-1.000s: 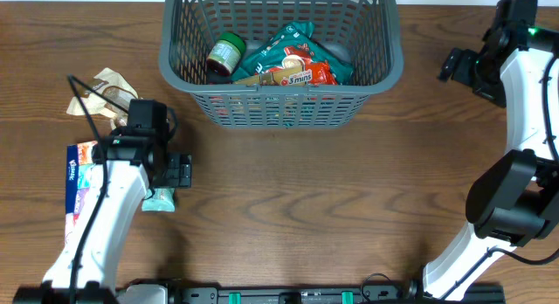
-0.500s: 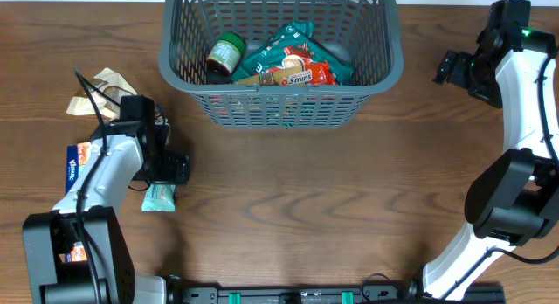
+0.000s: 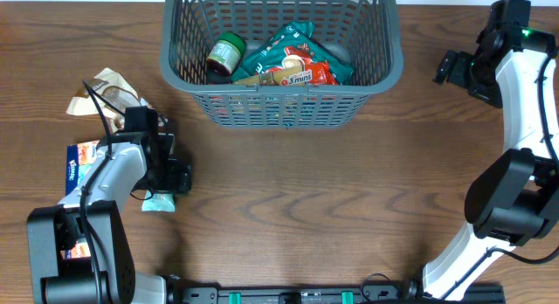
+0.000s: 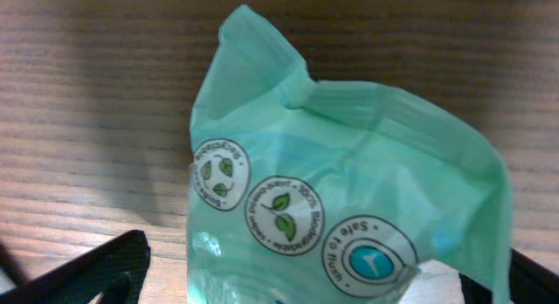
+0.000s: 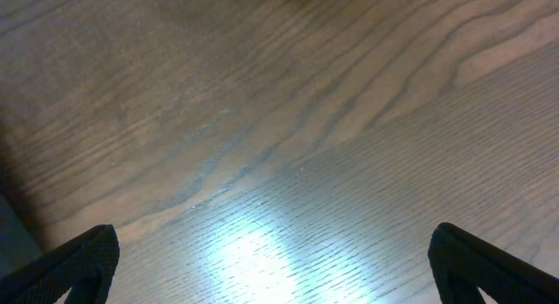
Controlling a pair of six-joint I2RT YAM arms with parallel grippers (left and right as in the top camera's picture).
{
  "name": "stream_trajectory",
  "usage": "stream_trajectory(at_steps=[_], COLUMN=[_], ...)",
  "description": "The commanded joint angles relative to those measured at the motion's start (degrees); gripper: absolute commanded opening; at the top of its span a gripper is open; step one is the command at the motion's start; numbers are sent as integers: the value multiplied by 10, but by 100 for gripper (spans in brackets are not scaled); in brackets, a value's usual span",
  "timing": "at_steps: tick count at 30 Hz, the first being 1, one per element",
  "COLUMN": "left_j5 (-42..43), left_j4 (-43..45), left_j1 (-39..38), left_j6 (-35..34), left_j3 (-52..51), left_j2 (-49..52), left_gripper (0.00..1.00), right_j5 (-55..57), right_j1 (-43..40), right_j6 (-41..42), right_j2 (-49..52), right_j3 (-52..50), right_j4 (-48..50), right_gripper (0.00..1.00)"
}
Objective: Pack container
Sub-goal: 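Reach the left gripper down and grasp the mint-green toilet-roll pack, then carry the toilet-roll pack over the basket and release it with left gripper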
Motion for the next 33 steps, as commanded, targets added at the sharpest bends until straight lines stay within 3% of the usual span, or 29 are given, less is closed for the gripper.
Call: stream_trajectory(at_steps=[1,2,5,7,8,13,17,25,31,33], left_j5=[5,5,5,5,5,5,5,12,92,112], left_j4=[-6,-7,-10,-13,-14,-51,-132,-258,-239,-218], left_j1=[3,3,3,3,3,2,2,2,-10,-35], left_j6=[-7,-7,-7,-13,-21,-49,-89,-135,-128,-85], left_j3=[1,1,1,1,2,28,122,436,641,686], left_j2=[4,4,4,4,4,-7,-34,-63,-47,-34], left_gripper=[72,59,43,22,6,6,5,5,5,6], right_j5=[-2,-2,-2,-2,-2,-2,-2,-2,-2,-2], right_j1=[4,4,4,4,4,4,4,4,4,4], right_j6=[-6,-6,-6,-6,-7,-10,-10,-19,-19,-19], right_j2=[-5,-5,-5,-5,-5,-5,-5,-5,-5,-5], right_j3=[-2,-2,-2,-2,-2,-2,-2,-2,-2,-2], right_j4=[0,0,-1,-2,-2,-2,-3,-4,-3,-4], right_gripper=[99,99,99,99,99,99,99,99,99,99])
